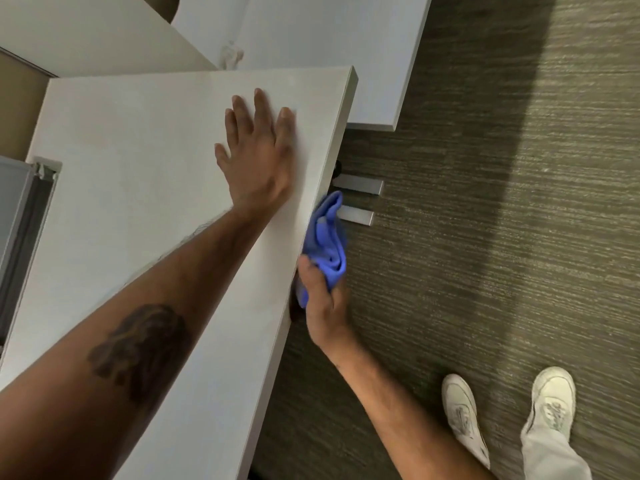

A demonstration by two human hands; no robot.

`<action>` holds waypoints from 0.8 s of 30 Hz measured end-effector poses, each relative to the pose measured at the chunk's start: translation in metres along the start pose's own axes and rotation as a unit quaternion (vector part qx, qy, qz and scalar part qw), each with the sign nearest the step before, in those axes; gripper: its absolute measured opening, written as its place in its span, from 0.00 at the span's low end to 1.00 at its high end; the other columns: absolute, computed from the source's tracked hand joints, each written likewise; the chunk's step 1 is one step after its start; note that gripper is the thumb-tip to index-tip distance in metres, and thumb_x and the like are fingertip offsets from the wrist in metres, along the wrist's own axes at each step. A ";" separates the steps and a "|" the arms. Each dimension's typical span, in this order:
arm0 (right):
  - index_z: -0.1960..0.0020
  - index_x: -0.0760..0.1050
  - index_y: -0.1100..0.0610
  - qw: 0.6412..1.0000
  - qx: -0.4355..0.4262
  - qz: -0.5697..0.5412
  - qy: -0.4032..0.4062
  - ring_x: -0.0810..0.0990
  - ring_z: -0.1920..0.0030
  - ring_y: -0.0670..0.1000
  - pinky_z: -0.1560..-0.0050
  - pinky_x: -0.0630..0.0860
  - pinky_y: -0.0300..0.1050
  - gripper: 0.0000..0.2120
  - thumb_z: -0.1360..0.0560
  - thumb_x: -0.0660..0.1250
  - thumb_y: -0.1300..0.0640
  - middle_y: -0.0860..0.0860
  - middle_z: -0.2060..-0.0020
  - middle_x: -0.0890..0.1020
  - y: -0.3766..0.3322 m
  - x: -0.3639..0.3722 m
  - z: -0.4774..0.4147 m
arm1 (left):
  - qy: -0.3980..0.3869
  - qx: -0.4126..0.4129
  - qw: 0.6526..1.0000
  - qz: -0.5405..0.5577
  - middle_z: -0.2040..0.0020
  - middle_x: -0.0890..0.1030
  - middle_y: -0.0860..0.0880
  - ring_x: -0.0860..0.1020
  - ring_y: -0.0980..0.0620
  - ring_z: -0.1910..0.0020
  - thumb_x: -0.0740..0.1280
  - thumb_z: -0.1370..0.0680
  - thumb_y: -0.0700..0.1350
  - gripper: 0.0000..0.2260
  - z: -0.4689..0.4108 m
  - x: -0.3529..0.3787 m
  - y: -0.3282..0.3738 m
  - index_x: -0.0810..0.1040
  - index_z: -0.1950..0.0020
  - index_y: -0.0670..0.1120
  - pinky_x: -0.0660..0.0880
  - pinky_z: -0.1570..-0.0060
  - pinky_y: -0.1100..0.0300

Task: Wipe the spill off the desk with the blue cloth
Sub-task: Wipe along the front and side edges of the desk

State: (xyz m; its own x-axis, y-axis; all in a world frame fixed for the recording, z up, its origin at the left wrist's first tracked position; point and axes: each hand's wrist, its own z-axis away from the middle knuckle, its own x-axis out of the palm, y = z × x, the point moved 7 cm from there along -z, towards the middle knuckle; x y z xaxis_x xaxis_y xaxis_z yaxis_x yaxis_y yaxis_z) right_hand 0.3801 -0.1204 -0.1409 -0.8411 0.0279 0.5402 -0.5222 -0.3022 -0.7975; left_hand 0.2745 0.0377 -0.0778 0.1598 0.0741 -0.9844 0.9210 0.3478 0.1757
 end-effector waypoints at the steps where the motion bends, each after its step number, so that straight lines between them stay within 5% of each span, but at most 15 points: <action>1: 0.39 0.69 0.73 1.000 0.005 -0.002 0.027 0.73 0.63 0.40 0.57 0.73 0.37 0.20 0.22 0.61 0.56 0.47 0.65 0.74 -0.002 -0.001 -0.009 | 0.003 -0.002 1.000 -0.002 0.18 0.50 0.46 0.48 0.46 0.19 0.44 0.19 0.63 0.30 0.000 0.000 0.000 0.51 0.19 0.53 0.45 0.26 0.37; 4: 0.26 0.64 0.64 0.996 -0.040 0.034 0.075 0.79 0.54 0.55 0.50 0.78 0.53 0.29 0.22 0.62 0.50 0.59 0.47 0.77 -0.022 0.011 -0.020 | 0.003 -0.004 1.000 -0.002 0.18 0.51 0.47 0.48 0.47 0.20 0.44 0.19 0.63 0.29 -0.002 0.002 -0.001 0.52 0.20 0.54 0.46 0.27 0.37; 6: 0.20 0.52 0.45 0.993 -0.082 0.078 0.020 0.71 0.38 0.75 0.40 0.70 0.75 0.34 0.22 0.62 0.48 0.64 0.30 0.69 -0.012 0.024 0.002 | -0.001 -0.003 1.000 -0.005 0.18 0.51 0.47 0.48 0.47 0.20 0.44 0.19 0.63 0.29 -0.003 0.002 -0.002 0.52 0.20 0.54 0.46 0.27 0.36; 7: 0.20 0.48 0.41 0.991 -0.092 0.099 -0.013 0.65 0.31 0.76 0.36 0.64 0.78 0.34 0.21 0.61 0.47 0.62 0.25 0.63 -0.002 0.028 0.021 | 0.002 -0.002 1.000 -0.007 0.18 0.51 0.47 0.48 0.47 0.20 0.44 0.19 0.63 0.29 -0.003 0.002 -0.002 0.52 0.20 0.54 0.47 0.27 0.36; 10: 0.20 0.47 0.42 0.987 -0.081 0.136 -0.032 0.62 0.24 0.63 0.26 0.63 0.63 0.34 0.20 0.60 0.45 0.56 0.21 0.60 0.015 0.022 0.058 | 0.010 0.007 1.000 -0.013 0.18 0.52 0.46 0.49 0.45 0.20 0.44 0.19 0.63 0.29 -0.002 0.000 0.001 0.52 0.20 0.53 0.48 0.27 0.35; 13: 0.20 0.52 0.53 0.987 -0.089 0.114 0.073 0.70 0.30 0.41 0.30 0.67 0.36 0.34 0.21 0.64 0.55 0.50 0.26 0.67 -0.004 0.016 0.030 | 0.008 0.007 1.000 -0.015 0.18 0.51 0.46 0.49 0.45 0.20 0.43 0.19 0.62 0.29 -0.001 0.001 0.000 0.51 0.20 0.53 0.47 0.27 0.35; 16: 0.19 0.49 0.50 0.983 -0.098 0.079 0.132 0.74 0.33 0.47 0.33 0.74 0.49 0.36 0.21 0.64 0.55 0.48 0.26 0.67 -0.027 0.017 -0.005 | 0.010 0.002 1.000 -0.006 0.18 0.51 0.47 0.49 0.46 0.20 0.43 0.20 0.63 0.29 -0.001 0.002 -0.004 0.51 0.20 0.54 0.47 0.27 0.36; 19: 0.20 0.45 0.43 0.973 -0.161 0.147 0.076 0.61 0.23 0.60 0.29 0.65 0.67 0.38 0.22 0.64 0.54 0.52 0.20 0.55 -0.025 0.022 0.012 | 0.007 0.008 1.000 -0.008 0.18 0.50 0.47 0.48 0.47 0.20 0.43 0.20 0.64 0.30 -0.002 0.003 -0.004 0.50 0.20 0.55 0.46 0.27 0.36; 22: 0.20 0.42 0.45 0.957 -0.205 0.205 0.013 0.50 0.20 0.55 0.26 0.58 0.69 0.38 0.21 0.62 0.52 0.44 0.19 0.46 -0.014 0.023 0.023 | 0.008 0.011 1.000 -0.009 0.18 0.50 0.48 0.48 0.48 0.19 0.43 0.19 0.64 0.29 -0.002 0.003 -0.005 0.49 0.20 0.55 0.47 0.26 0.37; 24: 0.20 0.43 0.42 0.957 -0.208 0.199 0.026 0.56 0.21 0.59 0.28 0.62 0.68 0.37 0.21 0.62 0.51 0.46 0.19 0.49 -0.024 0.020 -0.003 | 0.000 0.011 1.000 -0.022 0.18 0.48 0.49 0.46 0.48 0.19 0.43 0.18 0.63 0.28 -0.001 0.004 -0.006 0.48 0.20 0.55 0.46 0.26 0.37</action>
State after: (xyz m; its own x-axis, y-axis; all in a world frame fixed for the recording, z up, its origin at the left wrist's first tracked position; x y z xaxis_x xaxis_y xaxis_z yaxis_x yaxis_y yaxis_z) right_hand 0.3752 -0.1099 -0.1117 -0.9853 0.0408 0.1658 -0.1607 0.1057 -0.9813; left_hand 0.2695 0.0369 -0.0832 0.1195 0.0600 -0.9910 0.9348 0.3295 0.1327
